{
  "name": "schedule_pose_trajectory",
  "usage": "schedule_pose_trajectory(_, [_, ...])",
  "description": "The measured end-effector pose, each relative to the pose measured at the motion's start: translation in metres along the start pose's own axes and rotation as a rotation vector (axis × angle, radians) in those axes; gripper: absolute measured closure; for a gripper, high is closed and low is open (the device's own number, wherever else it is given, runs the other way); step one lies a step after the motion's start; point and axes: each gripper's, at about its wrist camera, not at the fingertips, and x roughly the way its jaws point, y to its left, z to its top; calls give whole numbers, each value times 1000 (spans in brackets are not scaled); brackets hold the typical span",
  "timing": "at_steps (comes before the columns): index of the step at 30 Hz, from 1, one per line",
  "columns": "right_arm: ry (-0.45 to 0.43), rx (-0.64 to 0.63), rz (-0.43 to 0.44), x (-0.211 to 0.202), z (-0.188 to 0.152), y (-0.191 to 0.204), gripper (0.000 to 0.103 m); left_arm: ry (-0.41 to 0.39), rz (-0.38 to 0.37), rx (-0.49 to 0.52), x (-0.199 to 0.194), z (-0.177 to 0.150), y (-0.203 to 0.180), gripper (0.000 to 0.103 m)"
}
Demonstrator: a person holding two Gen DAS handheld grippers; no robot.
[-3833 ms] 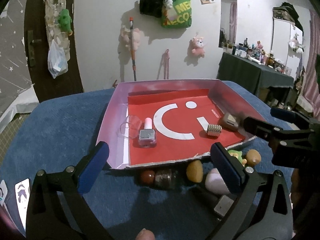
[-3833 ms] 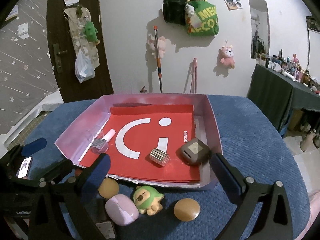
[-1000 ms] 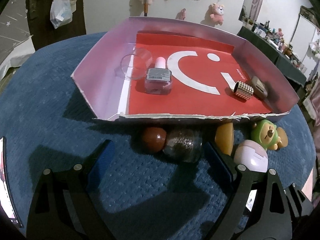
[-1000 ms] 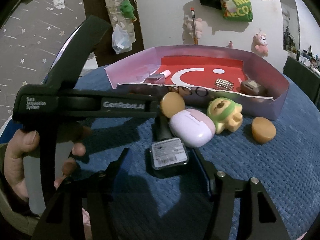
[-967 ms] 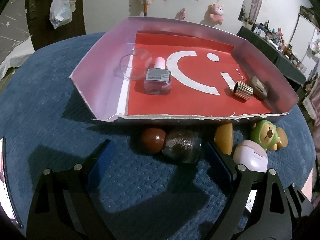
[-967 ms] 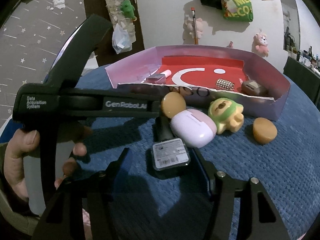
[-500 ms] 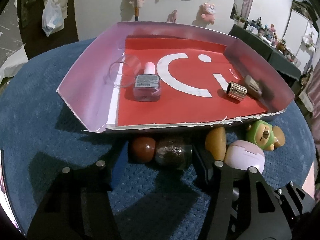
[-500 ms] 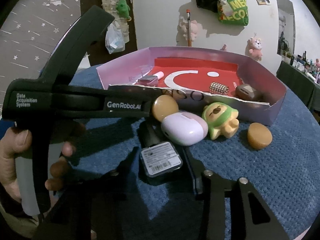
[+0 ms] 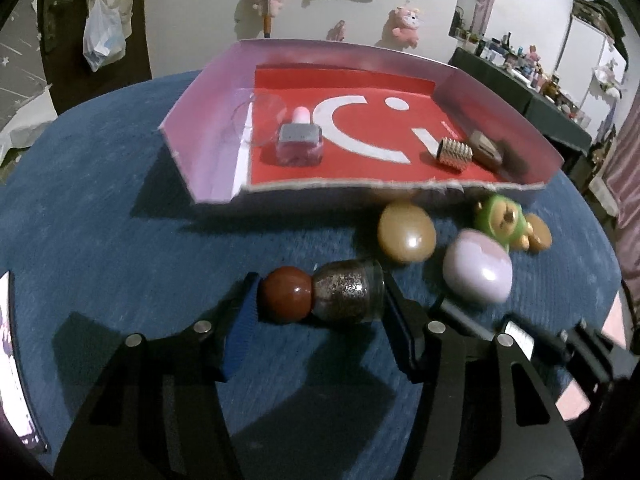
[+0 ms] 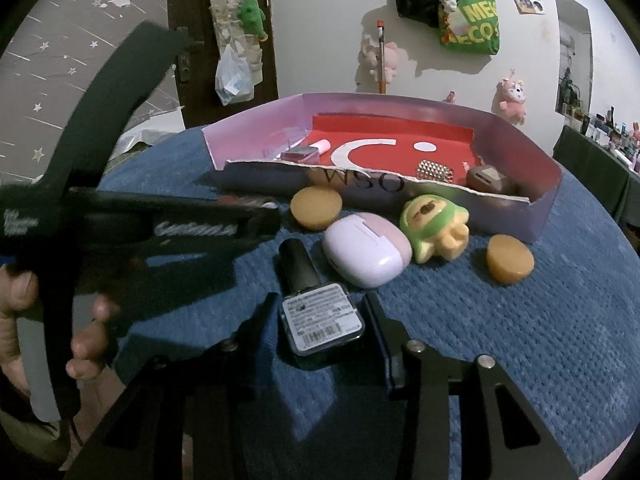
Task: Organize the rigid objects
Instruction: 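Grasp the red bead and glitter jar with the left tool while the right tool grasps the black-capped nail polish, then carry the bead, glitter jar and black-capped nail polish over the pink box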
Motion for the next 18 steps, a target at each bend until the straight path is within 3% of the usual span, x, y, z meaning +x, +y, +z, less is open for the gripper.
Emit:
schedule_pose_trajectory(10, [-4, 10, 0, -11, -8, -4, 59, -12, 17, 46, -26, -34, 1, 47])
schedule_pose_trajectory(18, [-12, 25, 17, -11, -9, -8, 59, -36, -4, 36, -24, -35, 4, 47])
